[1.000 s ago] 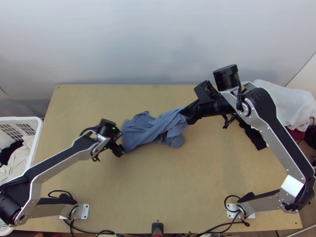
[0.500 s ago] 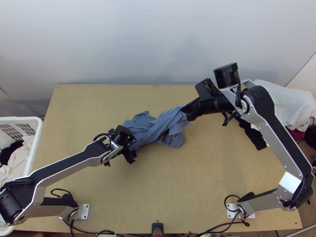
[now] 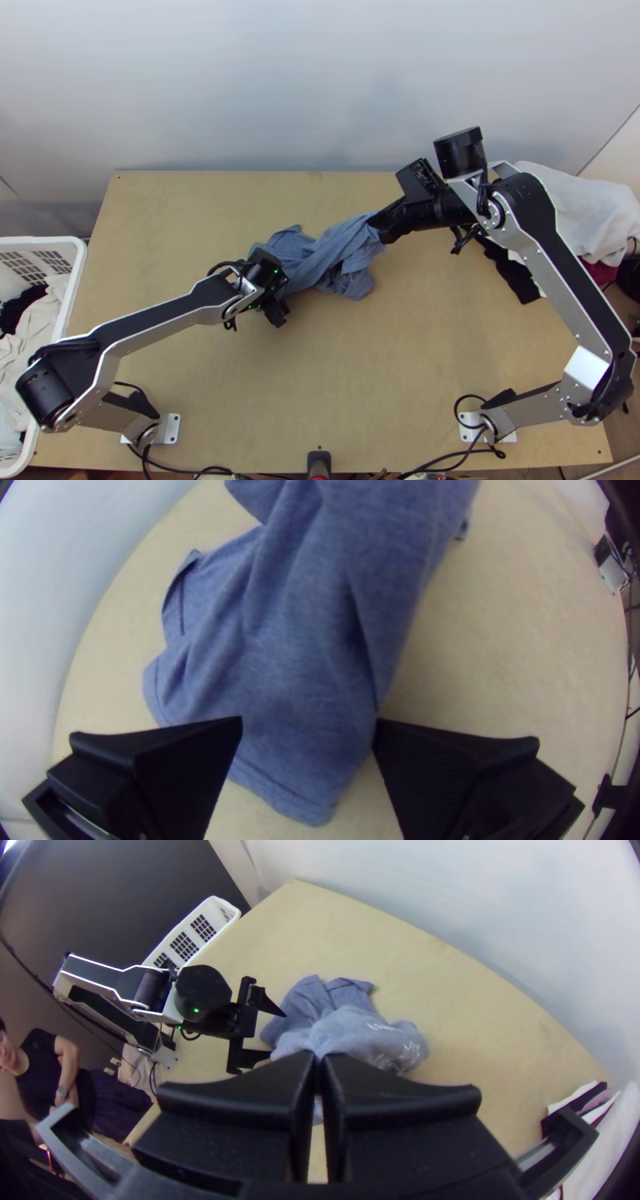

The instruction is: Fold the t-shirt

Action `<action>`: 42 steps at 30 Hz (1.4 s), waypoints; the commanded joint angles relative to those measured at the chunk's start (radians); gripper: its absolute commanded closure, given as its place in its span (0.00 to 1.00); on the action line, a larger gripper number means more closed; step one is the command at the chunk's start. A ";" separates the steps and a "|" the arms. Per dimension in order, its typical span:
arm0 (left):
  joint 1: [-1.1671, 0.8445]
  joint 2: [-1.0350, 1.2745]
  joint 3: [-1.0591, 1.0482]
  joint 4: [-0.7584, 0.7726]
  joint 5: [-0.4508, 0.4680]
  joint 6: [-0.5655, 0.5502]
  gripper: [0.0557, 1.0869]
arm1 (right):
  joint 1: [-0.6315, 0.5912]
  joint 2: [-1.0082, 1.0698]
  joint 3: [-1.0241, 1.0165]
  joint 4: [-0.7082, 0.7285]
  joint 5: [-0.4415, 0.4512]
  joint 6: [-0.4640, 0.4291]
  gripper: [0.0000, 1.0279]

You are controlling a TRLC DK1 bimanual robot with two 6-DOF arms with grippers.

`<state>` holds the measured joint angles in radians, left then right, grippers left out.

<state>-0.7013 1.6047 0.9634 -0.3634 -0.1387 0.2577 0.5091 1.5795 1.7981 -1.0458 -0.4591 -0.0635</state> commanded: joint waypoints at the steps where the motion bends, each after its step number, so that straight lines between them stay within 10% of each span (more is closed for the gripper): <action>1: 0.049 0.035 0.018 0.038 0.010 -0.008 0.57 | -0.015 -0.003 -0.002 0.000 0.000 0.001 0.97; 5: 0.143 0.003 -0.005 0.092 0.125 0.015 0.97 | -0.023 -0.006 -0.028 0.000 0.000 0.001 0.97; 23: 0.637 -0.313 0.477 -0.539 0.662 0.075 0.96 | 0.082 -0.101 0.216 -0.253 0.000 -0.088 0.97; 32: 0.767 -0.431 0.776 -0.815 0.754 0.106 0.96 | 0.095 -0.205 0.259 -0.303 0.069 -0.055 0.97; 42: 0.769 -0.574 0.776 -0.928 0.780 0.118 0.96 | 0.058 -0.365 0.061 -0.332 -0.135 -0.024 0.97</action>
<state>0.0544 1.1110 1.7302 -1.2198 0.6048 0.3683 0.5774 1.3140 2.0186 -1.3495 -0.4763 -0.1009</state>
